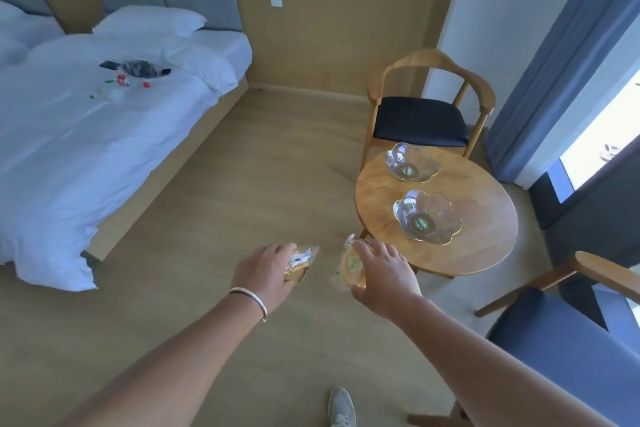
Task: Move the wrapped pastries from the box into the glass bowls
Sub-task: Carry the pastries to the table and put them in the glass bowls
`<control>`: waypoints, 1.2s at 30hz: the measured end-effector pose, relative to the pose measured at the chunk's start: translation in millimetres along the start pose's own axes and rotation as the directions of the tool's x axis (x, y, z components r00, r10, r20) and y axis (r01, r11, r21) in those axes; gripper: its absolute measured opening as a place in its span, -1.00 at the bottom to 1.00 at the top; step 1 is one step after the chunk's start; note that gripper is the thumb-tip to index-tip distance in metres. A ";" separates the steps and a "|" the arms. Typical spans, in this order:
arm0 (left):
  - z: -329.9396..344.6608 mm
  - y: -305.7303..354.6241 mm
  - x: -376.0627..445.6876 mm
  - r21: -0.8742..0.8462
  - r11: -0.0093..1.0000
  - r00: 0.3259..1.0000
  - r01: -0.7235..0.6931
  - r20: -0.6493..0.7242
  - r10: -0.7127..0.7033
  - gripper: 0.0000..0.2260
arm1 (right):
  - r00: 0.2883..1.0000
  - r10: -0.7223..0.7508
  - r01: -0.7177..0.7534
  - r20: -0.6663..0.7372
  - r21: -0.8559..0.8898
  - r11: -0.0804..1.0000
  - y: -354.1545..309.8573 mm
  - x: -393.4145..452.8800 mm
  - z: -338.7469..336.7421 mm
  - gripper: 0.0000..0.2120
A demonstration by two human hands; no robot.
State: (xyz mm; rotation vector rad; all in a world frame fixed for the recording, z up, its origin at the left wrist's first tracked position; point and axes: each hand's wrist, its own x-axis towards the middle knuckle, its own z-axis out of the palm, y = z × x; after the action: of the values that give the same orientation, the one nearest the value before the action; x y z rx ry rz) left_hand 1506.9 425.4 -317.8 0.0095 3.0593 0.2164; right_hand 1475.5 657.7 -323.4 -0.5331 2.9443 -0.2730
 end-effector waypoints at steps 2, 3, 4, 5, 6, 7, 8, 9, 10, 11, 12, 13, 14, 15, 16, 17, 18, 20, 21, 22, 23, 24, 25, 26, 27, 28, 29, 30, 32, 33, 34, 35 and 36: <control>-6.0 0.8 33.1 0.001 1.000 1.000 0.002 -0.003 -0.002 -0.56 | 1.000 0.002 -0.002 0.002 0.012 1.000 14.1 31.2 -6.9 -0.28; -9.2 1.0 49.6 0.002 1.000 1.000 0.005 -0.007 -0.005 -0.56 | 1.000 -0.004 0.004 -0.001 0.009 1.000 20.6 46.3 -10.5 -0.29; -12.5 0.9 65.2 0.000 1.000 1.000 0.010 -0.012 -0.010 -0.57 | 1.000 -0.005 0.005 -0.001 0.006 1.000 26.7 60.5 -13.6 -0.29; -15.6 0.7 79.9 -0.004 1.000 1.000 0.009 -0.014 -0.009 -0.57 | 1.000 -0.001 0.001 0.002 0.004 1.000 32.1 74.1 -16.3 -0.29; -18.1 0.2 93.8 -0.007 1.000 1.000 0.002 -0.015 -0.002 -0.58 | 1.000 0.008 -0.008 0.004 0.005 1.000 36.4 87.0 -18.5 -0.29; -19.7 -0.7 107.2 -0.007 1.000 1.000 -0.008 -0.013 0.008 -0.59 | 1.000 0.016 -0.016 0.004 0.009 1.000 39.6 99.3 -20.3 -0.28; -21.2 -1.8 121.0 -0.006 1.000 1.000 -0.016 -0.011 0.016 -0.60 | 1.000 0.023 -0.023 0.006 0.013 1.000 41.9 111.5 -21.9 -0.28; -22.5 -3.4 135.3 -0.007 1.000 1.000 -0.024 -0.010 0.024 -0.61 | 1.000 0.028 -0.028 0.010 0.019 0.999 43.8 124.0 -22.9 -0.28; -23.7 -5.4 150.5 -0.009 0.999 0.999 -0.033 -0.011 0.033 -0.62 | 0.999 0.031 -0.031 0.012 0.025 0.999 45.6 137.1 -23.1 -0.28; -24.6 -8.1 166.1 -0.007 0.999 0.999 -0.041 -0.011 0.041 -0.63 | 0.999 0.033 -0.034 0.013 0.028 0.999 47.3 150.5 -23.0 -0.28; -24.8 -11.5 181.8 -0.002 0.999 0.999 -0.049 -0.008 0.049 -0.64 | 0.999 0.040 -0.040 0.016 0.029 0.999 48.4 164.0 -22.8 -0.28; -24.2 -15.7 198.7 0.002 0.998 0.998 -0.061 -0.005 0.061 -0.64 | 0.999 0.049 -0.049 0.017 0.028 0.998 49.3 178.6 -22.4 -0.28; -23.6 -20.8 216.6 0.003 0.997 0.997 -0.075 -0.002 0.075 -0.64 | 0.998 0.058 -0.058 0.016 0.025 0.998 50.2 194.6 -21.8 -0.28; -23.3 -26.8 235.2 0.000 0.996 0.996 -0.090 0.001 0.090 -0.63 | 0.998 0.067 -0.068 0.017 0.022 0.997 50.9 211.4 -20.9 -0.28; -23.4 -33.7 254.5 -0.005 0.995 0.995 -0.102 0.002 0.102 -0.62 | 0.997 0.078 -0.079 0.020 0.018 0.997 51.1 228.9 -20.2 -0.28; -23.2 -41.6 274.0 -0.012 0.994 0.994 -0.112 0.001 0.112 -0.62 | 0.996 0.090 -0.090 0.025 0.008 0.996 50.8 247.2 -19.5 -0.27; -23.3 -50.5 293.4 -0.020 0.992 0.992 -0.123 0.001 0.123 -0.63 | 0.994 0.102 -0.102 0.028 -0.001 0.995 49.7 266.4 -19.0 -0.27; -25.7 -71.4 331.3 -0.039 0.989 0.990 -0.143 0.007 0.143 -0.64 | 0.991 0.128 -0.127 0.037 -0.011 0.992 44.9 305.5 -18.6 -0.26; -27.7 -82.2 349.0 -0.046 0.988 0.989 -0.148 0.009 0.149 -0.65 | 0.990 0.135 -0.134 0.045 -0.018 0.991 41.0 324.1 -19.7 -0.25; -30.3 -93.2 366.3 -0.050 0.987 0.988 -0.152 0.009 0.153 -0.65 | 0.989 0.137 -0.135 0.052 -0.028 0.990 36.7 342.4 -21.6 -0.24; -33.4 -104.0 383.2 -0.056 0.986 0.988 -0.155 0.010 0.156 -0.65 | 0.989 0.139 -0.137 0.056 -0.034 0.990 32.7 360.4 -23.7 -0.24; -36.7 -114.0 399.4 -0.064 0.985 0.987 -0.158 0.015 0.159 -0.65 | 0.988 0.144 -0.142 0.060 -0.038 0.989 29.4 376.9 -25.8 -0.24; -39.8 -123.1 415.4 -0.072 0.984 0.986 -0.162 0.019 0.164 -0.64 | 0.987 0.152 -0.150 0.057 -0.041 0.988 26.5 392.2 -28.3 -0.24; -42.4 -131.4 431.3 -0.075 0.983 0.985 -0.169 0.022 0.172 -0.62 | 0.986 0.161 -0.159 0.050 -0.044 0.986 23.9 407.1 -31.3 -0.24; -44.9 -138.4 446.7 -0.073 0.982 0.984 -0.177 0.027 0.179 -0.60 | 0.984 0.172 -0.169 0.047 -0.045 0.984 22.0 420.5 -34.2 -0.24; -47.3 -144.0 461.5 -0.071 0.980 0.982 -0.184 0.028 0.186 -0.59 | 0.982 0.182 -0.180 0.048 -0.043 0.983 21.0 432.8 -36.8 -0.24; -49.3 -148.4 475.9 -0.070 0.979 0.980 -0.194 0.027 0.196 -0.58 | 0.980 0.193 -0.191 0.046 -0.040 0.981 21.0 443.7 -38.9 -0.24; -50.4 -151.4 489.7 -0.070 0.976 0.978 -0.206 0.027 0.209 -0.57 | 0.978 0.204 -0.203 0.042 -0.038 0.978 22.0 453.1 -40.5 -0.25; -50.9 -152.8 514.7 -0.071 0.971 0.971 -0.230 0.041 0.234 -0.56 | 0.972 0.230 -0.229 0.037 -0.028 0.973 25.9 468.5 -43.2 -0.26; -50.4 -151.3 526.9 -0.071 0.967 0.968 -0.244 0.051 0.248 -0.56 | 0.969 0.244 -0.243 0.037 -0.022 0.970 29.5 475.5 -44.2 -0.27; -49.5 -148.4 539.0 -0.073 0.963 0.963 -0.260 0.058 0.264 -0.55 | 0.965 0.260 -0.259 0.038 -0.017 0.966 34.3 482.2 -45.0 -0.28; -48.1 -144.3 550.6 -0.077 0.958 0.958 -0.276 0.063 0.281 -0.55 | 0.961 0.275 -0.275 0.039 -0.014 0.961 39.9 488.5 -45.5 -0.28; -46.5 -139.2 561.9 -0.083 0.953 0.952 -0.292 0.069 0.298 -0.55 | 0.956 0.290 -0.290 0.042 -0.014 0.957 46.0 494.4 -45.7 -0.28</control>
State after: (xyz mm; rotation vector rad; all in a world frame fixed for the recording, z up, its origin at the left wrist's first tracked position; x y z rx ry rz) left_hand 943.0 287.5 -333.1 0.4626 2.9536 0.3346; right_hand 993.8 529.7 -338.4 -0.1006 2.9287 -0.2129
